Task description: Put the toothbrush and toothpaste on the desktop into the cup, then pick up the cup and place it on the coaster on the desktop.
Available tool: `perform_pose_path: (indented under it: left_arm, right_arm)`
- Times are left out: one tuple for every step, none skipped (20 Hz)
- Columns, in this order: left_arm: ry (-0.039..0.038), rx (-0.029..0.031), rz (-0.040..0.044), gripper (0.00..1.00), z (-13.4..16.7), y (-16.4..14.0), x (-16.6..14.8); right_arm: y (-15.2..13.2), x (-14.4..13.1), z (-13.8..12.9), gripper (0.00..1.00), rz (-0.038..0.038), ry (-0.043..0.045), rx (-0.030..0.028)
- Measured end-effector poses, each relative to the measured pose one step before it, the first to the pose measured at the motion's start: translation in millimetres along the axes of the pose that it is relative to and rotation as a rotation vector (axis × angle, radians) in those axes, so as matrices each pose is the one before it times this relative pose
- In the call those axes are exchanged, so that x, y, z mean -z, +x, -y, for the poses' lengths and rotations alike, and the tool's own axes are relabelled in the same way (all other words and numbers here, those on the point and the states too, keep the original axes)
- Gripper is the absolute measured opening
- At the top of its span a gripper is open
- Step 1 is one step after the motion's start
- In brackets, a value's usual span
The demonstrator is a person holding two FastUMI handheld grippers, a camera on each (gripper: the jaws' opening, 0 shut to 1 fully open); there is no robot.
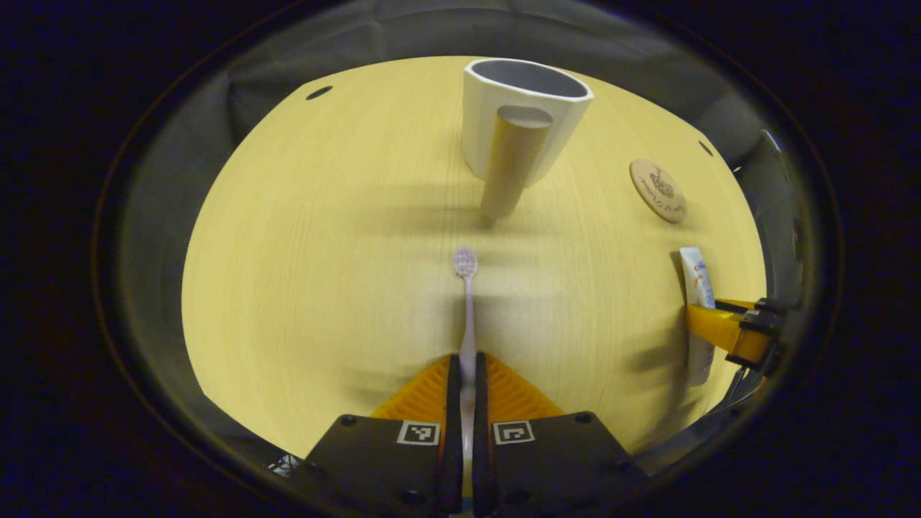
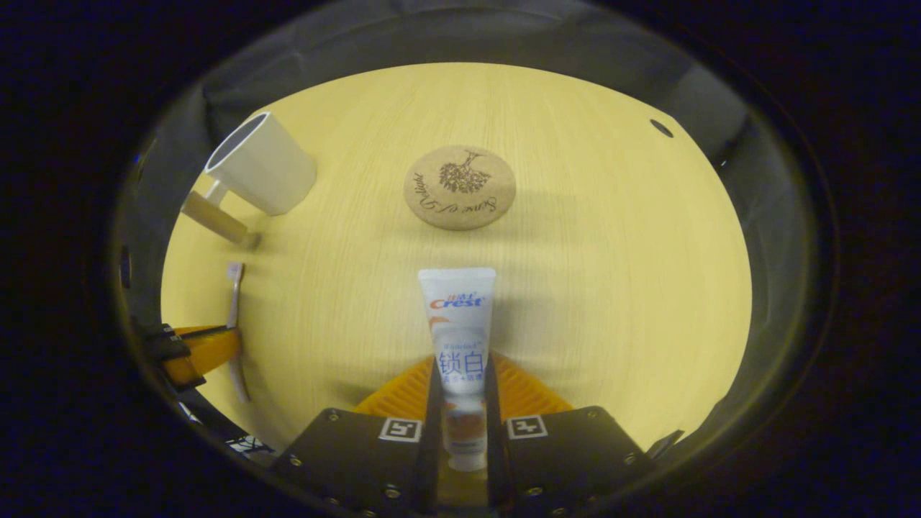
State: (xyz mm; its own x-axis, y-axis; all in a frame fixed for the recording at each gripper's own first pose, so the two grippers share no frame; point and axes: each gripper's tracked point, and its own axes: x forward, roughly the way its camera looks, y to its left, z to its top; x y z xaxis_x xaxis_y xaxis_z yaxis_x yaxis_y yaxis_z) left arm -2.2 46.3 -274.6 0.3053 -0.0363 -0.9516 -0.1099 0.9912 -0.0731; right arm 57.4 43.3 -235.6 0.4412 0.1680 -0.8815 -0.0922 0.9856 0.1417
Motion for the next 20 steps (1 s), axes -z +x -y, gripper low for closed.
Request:
perform_pose_path:
  left_arm:
    - [-0.00433,0.00713,0.00825,0.11,-1.88,0.17,11.36]
    - [-0.00039,0.00788,0.01352,0.11,2.73,1.49,-9.74]
    - [0.00040,0.00638,0.01039,0.10,-1.75,-1.30,-1.91]
    - [-0.00987,0.01013,0.00828,0.10,0.54,-0.31,0.31]
    - [-0.01129,0.00822,0.00659,0.17,0.62,-1.85,-1.10]
    - [-0.01500,0.01054,0.01609,0.11,2.77,-1.49,-2.40]
    - [-0.01691,0.01330,0.01860,0.11,2.59,-2.12,-2.12]
    - [-0.01052,0.01158,0.01846,0.11,1.14,-2.79,-0.36]
    - [-0.00617,0.00628,0.01704,0.11,-0.25,-3.78,-2.30]
    - [-0.00598,0.00577,0.01922,0.10,0.06,-6.98,0.40]
    - [-0.00487,0.00529,0.01947,0.11,-0.66,-6.54,-1.36]
    - [-0.00102,0.00409,0.02061,0.11,1.40,-6.56,-0.05]
    - [0.00105,-0.00007,0.02329,0.11,0.03,-8.04,-3.04]
    - [0.00166,0.00259,0.02845,0.10,-1.83,-8.08,-5.43]
    - [0.00279,0.00025,0.02669,0.11,-0.09,-7.88,-6.14]
    - [0.00282,0.00306,0.02967,0.10,-1.16,-8.19,-6.76]
    - [0.00152,0.00540,0.02991,0.10,-1.69,-10.81,-8.97]
    - [-0.00051,0.00834,0.03110,0.11,-1.40,-16.67,-9.64]
    - [-0.00224,0.00932,0.03025,0.10,0.13,-12.59,-11.57]
    - [0.00040,0.00833,0.03370,0.11,-0.25,-13.46,-11.10]
  right_arm:
    - [1.31,4.57,-1.19,0.21,-0.00933,-0.00754,-0.01365]
    - [-3.05,-2.20,0.31,0.21,0.01899,0.00106,-0.00276]
    - [-0.43,-0.91,-0.87,0.21,0.01346,-0.00395,-0.00699]
    - [-2.15,1.03,-4.02,0.21,0.00951,-0.00081,-0.01740]
    - [-2.49,0.54,-5.35,0.21,0.01075,0.00640,-0.02655]
    - [-2.78,1.53,-3.92,0.21,0.01155,0.00857,-0.01912]
    - [-3.57,-0.22,-2.67,0.21,0.01830,0.00131,-0.01076]
    - [-3.49,0.45,-1.17,0.21,0.01941,-0.00775,-0.00245]
    - [-4.08,-1.08,-1.61,0.21,0.02235,-0.01510,-0.00337]
    - [-4.67,-0.04,-1.70,0.21,0.02158,-0.01466,-0.00282]
    - [-5.23,-1.87,-1.59,0.21,0.02150,-0.00917,-0.00357]
    - [-5.30,-1.98,-2.89,0.21,0.02443,-0.00589,-0.00657]
    - [-5.52,-4.29,-1.95,0.21,0.02495,-0.00345,-0.00560]
    - [-5.65,-2.99,-2.23,0.21,0.02642,-0.00344,-0.00515]
    - [-5.39,-5.62,-2.48,0.21,0.02714,-0.00360,-0.00654]
    - [-5.79,-5.54,-3.41,0.21,0.03158,-0.00116,-0.01084]
    - [-4.98,-6.07,-3.44,0.21,0.02608,0.00077,-0.01150]
    - [-5.37,-6.24,-3.87,0.21,0.03104,0.00197,-0.01377]
    - [-4.54,-8.30,-4.17,0.21,0.03263,0.00020,-0.01392]
    - [-4.56,-6.85,-3.35,0.21,0.03008,-0.00242,-0.00954]
